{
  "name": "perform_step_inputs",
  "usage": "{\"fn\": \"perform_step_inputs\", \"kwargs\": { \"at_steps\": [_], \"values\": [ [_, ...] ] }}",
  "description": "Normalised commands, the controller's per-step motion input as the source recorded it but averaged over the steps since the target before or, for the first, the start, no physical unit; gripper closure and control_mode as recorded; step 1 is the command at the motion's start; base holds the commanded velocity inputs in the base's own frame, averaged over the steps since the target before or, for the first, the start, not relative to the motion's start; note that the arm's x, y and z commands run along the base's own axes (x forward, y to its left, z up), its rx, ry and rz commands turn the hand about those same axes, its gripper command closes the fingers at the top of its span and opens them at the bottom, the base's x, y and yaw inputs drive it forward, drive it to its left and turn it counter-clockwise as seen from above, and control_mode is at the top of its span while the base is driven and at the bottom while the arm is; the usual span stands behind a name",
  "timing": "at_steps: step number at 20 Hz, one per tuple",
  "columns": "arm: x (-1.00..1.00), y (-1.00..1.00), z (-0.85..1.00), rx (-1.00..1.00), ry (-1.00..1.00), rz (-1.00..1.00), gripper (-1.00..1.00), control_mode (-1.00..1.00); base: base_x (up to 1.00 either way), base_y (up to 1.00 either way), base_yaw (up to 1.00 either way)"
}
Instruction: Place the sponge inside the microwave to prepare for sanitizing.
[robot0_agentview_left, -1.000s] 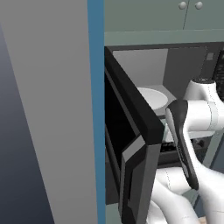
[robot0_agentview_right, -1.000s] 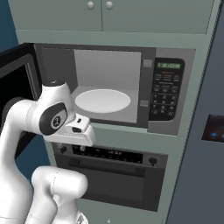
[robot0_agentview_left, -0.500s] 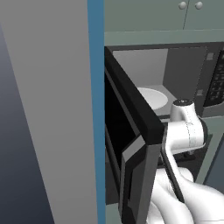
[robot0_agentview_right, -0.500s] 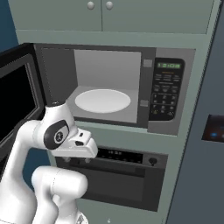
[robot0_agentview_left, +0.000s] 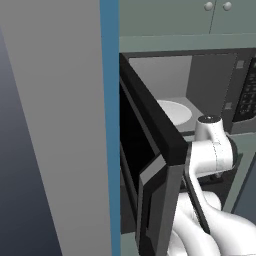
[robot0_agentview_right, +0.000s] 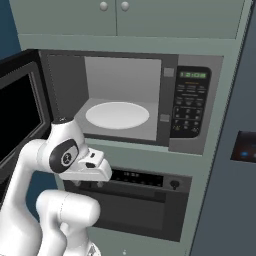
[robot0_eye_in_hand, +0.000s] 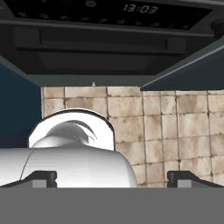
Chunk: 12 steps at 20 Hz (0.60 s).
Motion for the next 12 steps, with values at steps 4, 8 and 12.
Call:
{"fn": "perform_step_inputs", "kwargs": {
  "at_steps": [4,8,12],
  "values": [
    [0.0,0.0,0.0,0.0,0.0,0.0,-1.0,1.0,-0.04,-0.01,0.0],
    [0.0,0.0,0.0,0.0,0.0,0.0,-1.0,1.0,-0.38,-0.1,-0.08],
    [0.0,0.0,0.0,0.0,0.0,0.0,-1.0,1.0,-0.45,-0.27,-0.15]
  ]
}}
